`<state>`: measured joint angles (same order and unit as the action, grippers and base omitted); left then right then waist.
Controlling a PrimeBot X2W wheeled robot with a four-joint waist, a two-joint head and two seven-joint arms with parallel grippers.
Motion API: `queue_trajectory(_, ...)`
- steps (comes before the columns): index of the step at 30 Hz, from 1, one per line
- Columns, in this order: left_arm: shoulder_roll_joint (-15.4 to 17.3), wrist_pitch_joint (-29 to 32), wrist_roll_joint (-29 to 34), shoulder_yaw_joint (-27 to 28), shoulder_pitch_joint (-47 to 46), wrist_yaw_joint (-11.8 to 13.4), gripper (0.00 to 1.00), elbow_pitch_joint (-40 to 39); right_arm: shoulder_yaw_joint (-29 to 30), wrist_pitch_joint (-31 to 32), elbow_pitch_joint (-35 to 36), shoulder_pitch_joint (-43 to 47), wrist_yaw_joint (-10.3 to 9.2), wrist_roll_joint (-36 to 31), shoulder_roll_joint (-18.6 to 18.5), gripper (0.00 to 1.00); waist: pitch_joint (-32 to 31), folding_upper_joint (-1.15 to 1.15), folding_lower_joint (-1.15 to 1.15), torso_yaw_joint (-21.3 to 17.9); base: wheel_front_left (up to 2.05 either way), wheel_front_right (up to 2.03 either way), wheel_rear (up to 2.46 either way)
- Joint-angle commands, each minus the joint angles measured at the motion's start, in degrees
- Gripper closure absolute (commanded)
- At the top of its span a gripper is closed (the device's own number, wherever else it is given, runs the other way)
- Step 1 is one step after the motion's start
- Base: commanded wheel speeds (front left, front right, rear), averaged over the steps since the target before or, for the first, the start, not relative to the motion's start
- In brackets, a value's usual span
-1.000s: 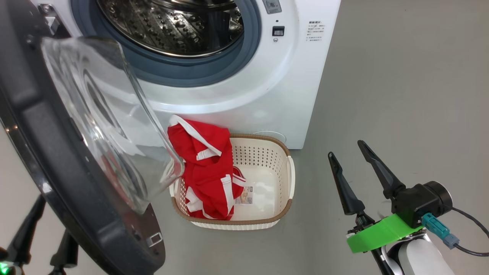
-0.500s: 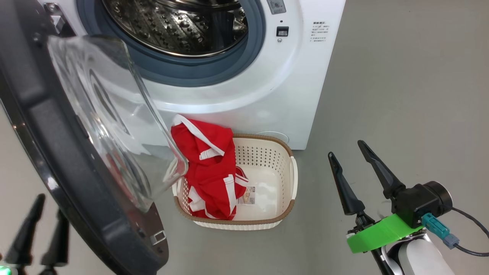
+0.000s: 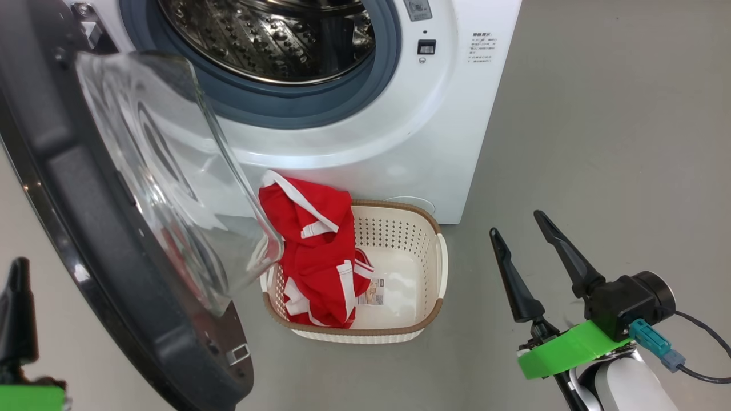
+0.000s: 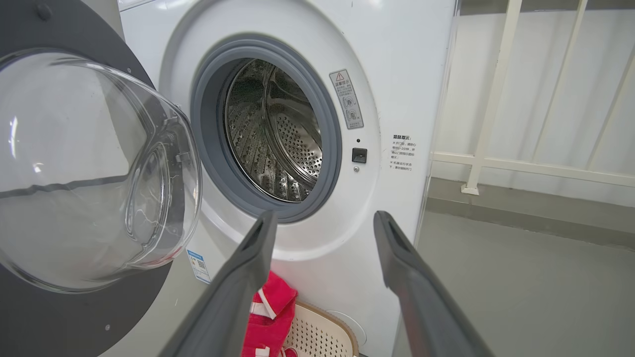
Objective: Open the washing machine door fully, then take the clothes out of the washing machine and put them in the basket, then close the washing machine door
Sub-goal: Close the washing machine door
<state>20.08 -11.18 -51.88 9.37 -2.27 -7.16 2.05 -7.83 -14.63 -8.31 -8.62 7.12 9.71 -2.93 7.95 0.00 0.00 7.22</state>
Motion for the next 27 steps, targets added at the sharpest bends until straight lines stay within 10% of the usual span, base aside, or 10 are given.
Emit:
queue_trajectory(1,0.48,2.39,-5.02,3.27,-3.12,-0.33,1.00,-1.46,-1.34,-0.37,1.26,-0.51,0.36,0.14,0.05,0.00,0.00,0.00,0.00,0.01,0.00,0.00,0.00)
queue_trajectory(12,-4.86,19.72,-38.26,10.63,-5.97,7.14,1.00,-6.08,-1.60,-0.37,1.22,-0.24,0.36,0.18,0.05,0.00,-0.24,0.00,0.00,-0.39,0.00,0.00,0.00)
queue_trajectory(27,-5.32,29.42,-53.51,14.42,-5.70,15.92,1.00,-13.94,-1.60,-0.37,1.47,-0.88,0.36,0.37,0.05,0.00,1.02,0.00,0.00,-0.55,0.00,0.00,0.00)
